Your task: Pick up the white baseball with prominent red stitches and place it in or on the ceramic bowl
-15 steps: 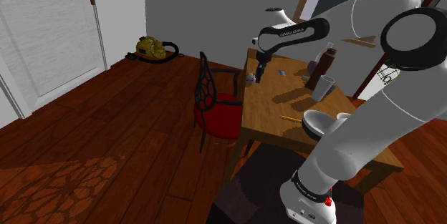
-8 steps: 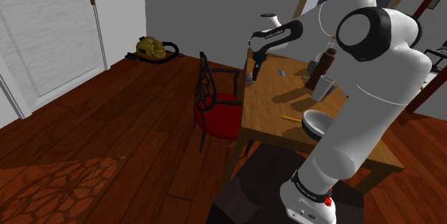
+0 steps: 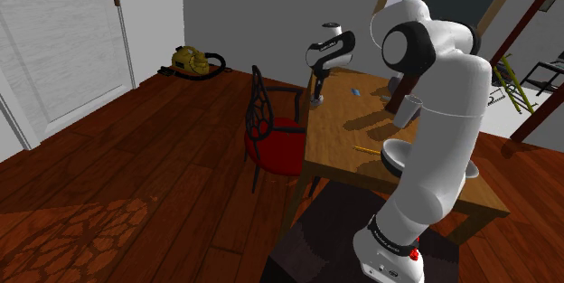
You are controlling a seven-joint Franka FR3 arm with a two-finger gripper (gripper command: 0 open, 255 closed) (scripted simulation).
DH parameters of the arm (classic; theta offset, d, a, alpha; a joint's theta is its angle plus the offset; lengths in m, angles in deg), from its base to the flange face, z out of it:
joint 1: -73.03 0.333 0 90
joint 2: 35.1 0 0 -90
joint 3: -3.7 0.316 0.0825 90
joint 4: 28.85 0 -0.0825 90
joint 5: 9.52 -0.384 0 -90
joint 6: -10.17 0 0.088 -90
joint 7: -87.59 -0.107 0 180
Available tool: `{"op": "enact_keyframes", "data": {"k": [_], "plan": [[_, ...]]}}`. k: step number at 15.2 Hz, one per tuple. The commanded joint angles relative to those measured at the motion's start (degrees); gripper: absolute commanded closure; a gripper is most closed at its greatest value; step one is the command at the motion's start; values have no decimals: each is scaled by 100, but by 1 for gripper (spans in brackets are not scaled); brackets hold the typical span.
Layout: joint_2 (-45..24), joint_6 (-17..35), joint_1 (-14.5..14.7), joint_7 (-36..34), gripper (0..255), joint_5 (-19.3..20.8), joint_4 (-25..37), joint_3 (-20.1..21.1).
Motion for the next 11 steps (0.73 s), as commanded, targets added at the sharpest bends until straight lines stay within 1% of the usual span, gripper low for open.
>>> {"op": "enact_keyframes", "data": {"k": [1, 6, 11], "plan": [[-132, 110, -47, 48, 0, -58, 27, 20], [-373, 379, -140, 111, 0, -158, -4, 57], [-374, 378, -140, 112, 0, -159, -3, 57]]}}
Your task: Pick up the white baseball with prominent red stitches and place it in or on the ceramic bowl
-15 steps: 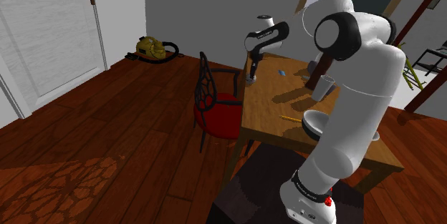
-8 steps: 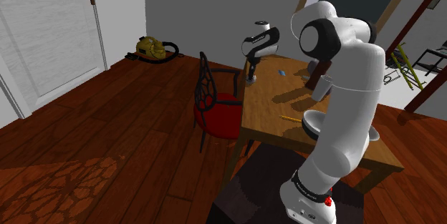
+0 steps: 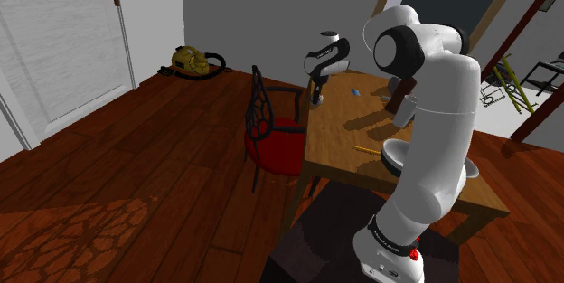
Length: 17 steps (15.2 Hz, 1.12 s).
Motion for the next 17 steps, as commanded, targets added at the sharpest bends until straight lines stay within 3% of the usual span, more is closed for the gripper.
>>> {"op": "enact_keyframes", "data": {"k": [1, 2, 3, 12, 17], "plan": [[-1, 2, 0, 0, 0, 0, 0, 0], [0, 1, 0, 0, 0, 0, 0, 0], [0, 1, 0, 0, 255, 0, 0, 0], [-1, 2, 0, 0, 255, -1, 0, 0], [198, -319, 37, 13, 255, 61, 134, -37]]}}
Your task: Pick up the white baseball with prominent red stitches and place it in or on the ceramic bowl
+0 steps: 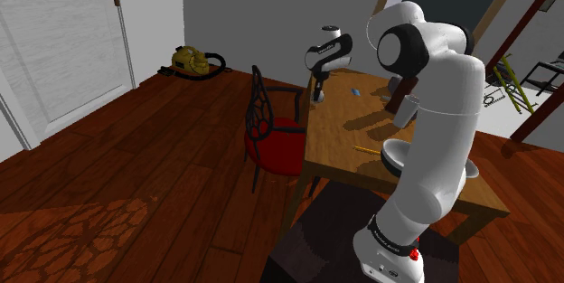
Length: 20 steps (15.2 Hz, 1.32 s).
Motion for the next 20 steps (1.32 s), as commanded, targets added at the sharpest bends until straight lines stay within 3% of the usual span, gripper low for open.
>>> {"op": "enact_keyframes", "data": {"k": [1, 20], "plan": [[76, -138, 5, 20, 255, 18, 68, -15], [578, -1435, 76, 137, 255, 145, 908, -82]]}}
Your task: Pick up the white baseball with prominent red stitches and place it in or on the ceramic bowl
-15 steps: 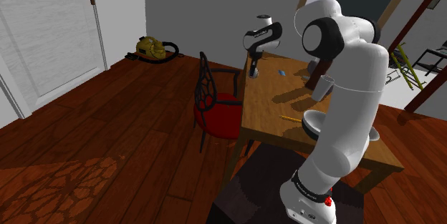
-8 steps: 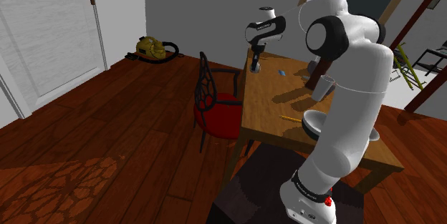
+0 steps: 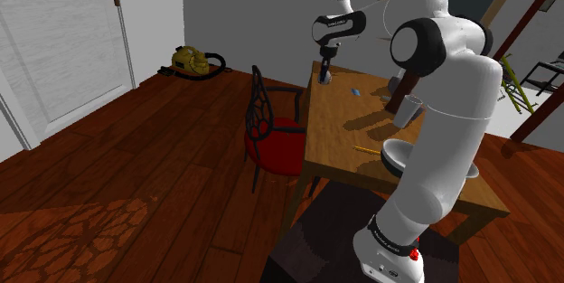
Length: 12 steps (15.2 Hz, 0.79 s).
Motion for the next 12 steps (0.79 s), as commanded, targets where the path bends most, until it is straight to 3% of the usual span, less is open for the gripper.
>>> {"op": "enact_keyframes", "data": {"k": [1, 4, 12], "plan": [[49, -138, 3, 20, 255, 12, 94, -7], [84, -344, 4, 48, 255, 14, 270, -11], [2071, 46, 165, -394, 255, 1050, -1978, -106]]}}
